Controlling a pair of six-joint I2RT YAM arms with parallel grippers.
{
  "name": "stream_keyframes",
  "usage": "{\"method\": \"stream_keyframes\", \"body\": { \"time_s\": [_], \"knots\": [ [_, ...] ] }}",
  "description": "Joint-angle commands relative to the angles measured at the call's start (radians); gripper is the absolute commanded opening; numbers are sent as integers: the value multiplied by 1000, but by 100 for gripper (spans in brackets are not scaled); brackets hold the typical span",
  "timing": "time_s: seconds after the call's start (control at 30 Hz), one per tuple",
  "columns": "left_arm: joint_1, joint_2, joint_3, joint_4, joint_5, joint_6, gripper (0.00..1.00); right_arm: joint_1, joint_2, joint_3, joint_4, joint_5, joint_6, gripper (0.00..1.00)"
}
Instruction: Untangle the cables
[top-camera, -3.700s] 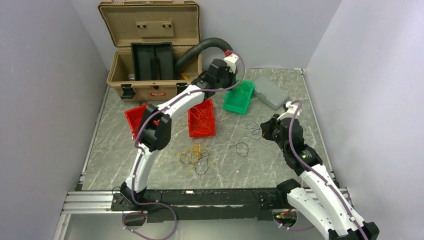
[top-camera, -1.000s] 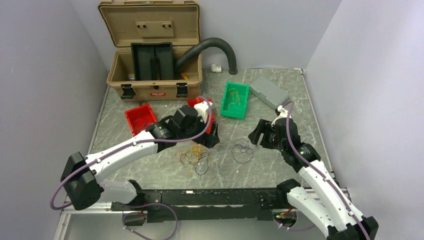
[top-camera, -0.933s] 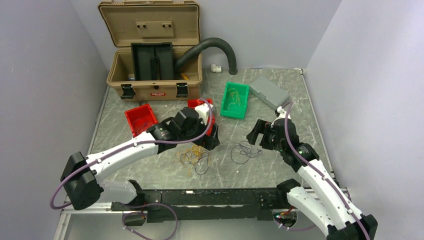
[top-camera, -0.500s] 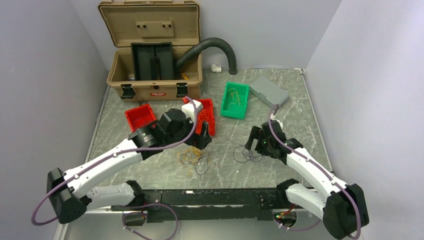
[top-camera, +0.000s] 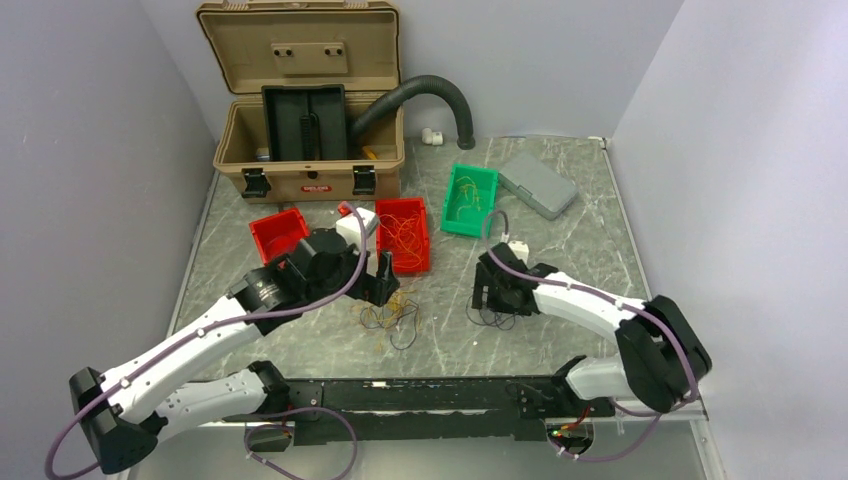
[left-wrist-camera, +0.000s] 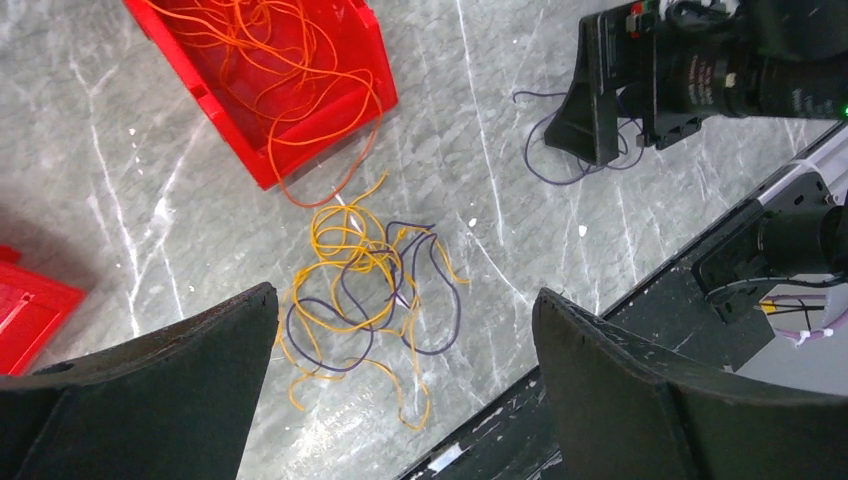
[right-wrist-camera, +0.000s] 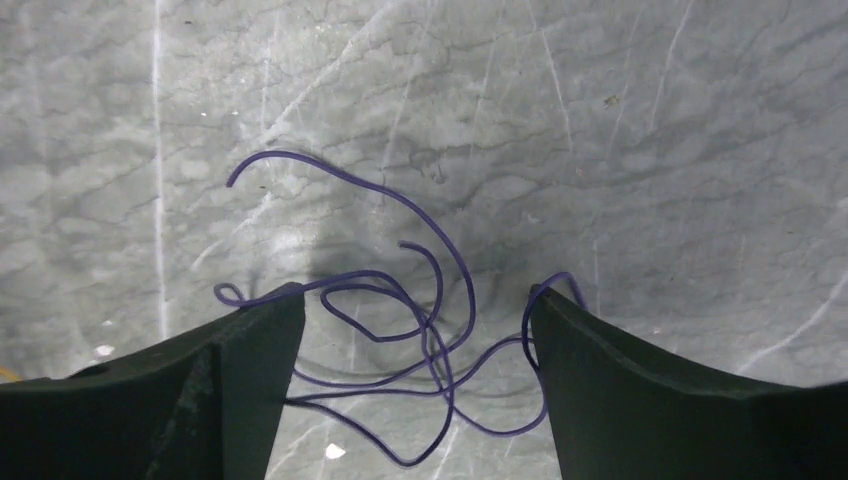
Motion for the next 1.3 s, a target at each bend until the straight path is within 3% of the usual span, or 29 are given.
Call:
{"method": "stream_keyframes", "body": {
  "time_s": [0.0,0.07,0.13,0.2,0.33,0.47,0.7,0.93,1.1,1.27],
  "knots": [
    [26,-63,-19,-4,-13,28,99,55,85,57,-63,174,45,77],
    [42,-80,-34,0,-4,32,99,65,136,62,-57,189,53,62],
    [56,-95,-46,0,10,35,99,67,166,67,-46,186,49,39],
    [66,-107,-56,0,17,38,99,68,176,77,-50,187,51,0],
    [82,-130,-68,-13,23,46,99,83,92,92,-38,164,40,0],
    [102,-171,-58,-60,-15,46,99,105,-31,141,0,41,-17,0],
    [167,-275,-6,-202,-258,-23,100,238,-77,366,104,-58,-92,0],
    [194,-380,162,-347,-423,-1,99,398,200,665,283,-91,-185,0],
    [195,-435,304,-461,-529,21,99,446,459,887,405,-105,-193,0],
    [194,-505,338,-491,-584,29,100,479,726,1145,493,-45,-176,0]
  ]
}}
